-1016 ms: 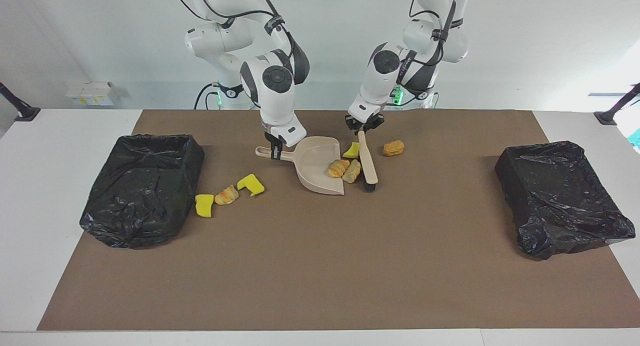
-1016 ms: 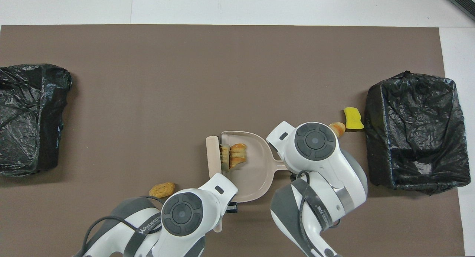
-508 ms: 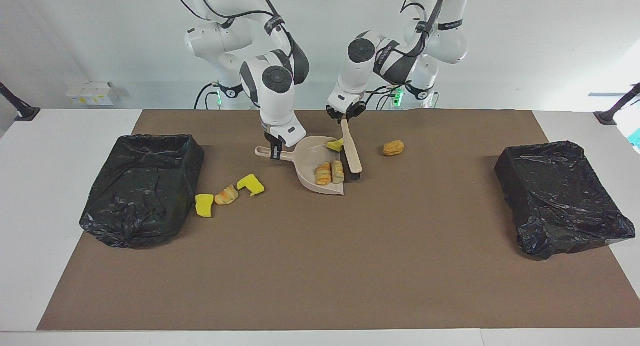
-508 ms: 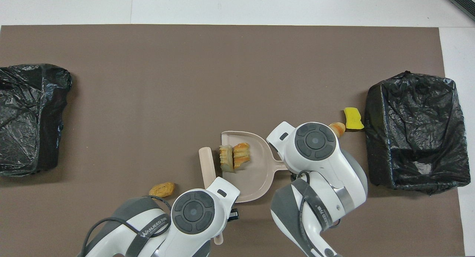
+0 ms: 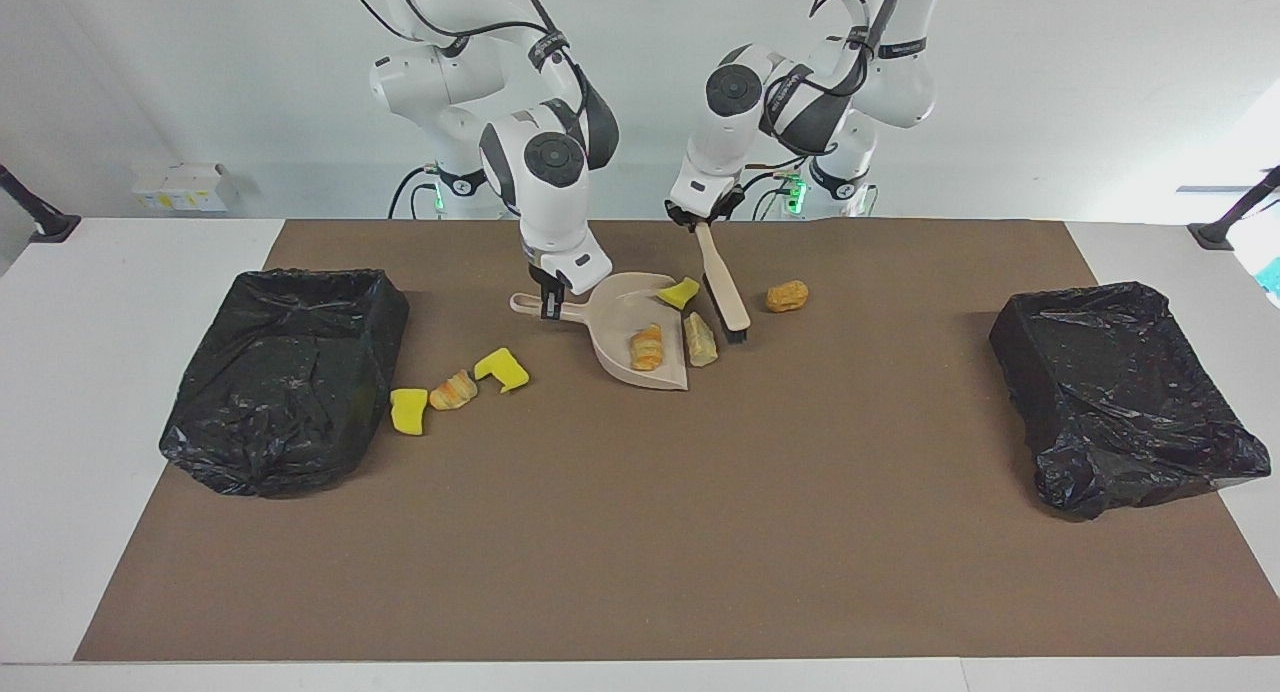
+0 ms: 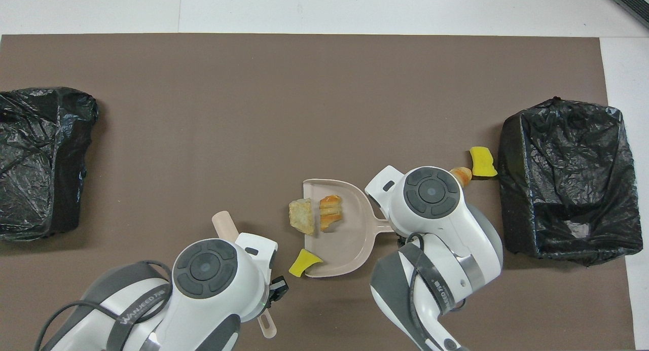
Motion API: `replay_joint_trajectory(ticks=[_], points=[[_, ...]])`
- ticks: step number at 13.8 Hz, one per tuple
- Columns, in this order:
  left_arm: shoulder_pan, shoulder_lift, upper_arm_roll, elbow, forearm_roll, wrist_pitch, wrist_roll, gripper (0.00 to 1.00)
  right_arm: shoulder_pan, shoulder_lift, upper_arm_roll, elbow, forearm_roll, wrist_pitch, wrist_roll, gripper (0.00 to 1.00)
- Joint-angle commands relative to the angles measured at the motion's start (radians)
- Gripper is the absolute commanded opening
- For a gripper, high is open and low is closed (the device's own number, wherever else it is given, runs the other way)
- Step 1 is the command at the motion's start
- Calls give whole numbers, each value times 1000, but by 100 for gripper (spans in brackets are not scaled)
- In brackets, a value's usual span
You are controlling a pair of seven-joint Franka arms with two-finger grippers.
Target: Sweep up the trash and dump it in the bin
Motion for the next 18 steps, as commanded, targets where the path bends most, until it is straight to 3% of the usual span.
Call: replay_joint_trajectory(ticks=[1,6,11,18], points=[[54,-73,-8,-72,4,-40,-54,0,-9,-24,4,-15,-6,-20,5,0],[126,-134,-9,-141,25,-115,-56,0,15,-33,4,-20,-11,-9,-12,0],[116,-142,-12,-219,25,-23,-74,0,29,-45,4,-33,-12,-12,-13,0],[-16,28,-15,-219,1,328,-16,0,29,-44,6,-33,-8,0,39,0]])
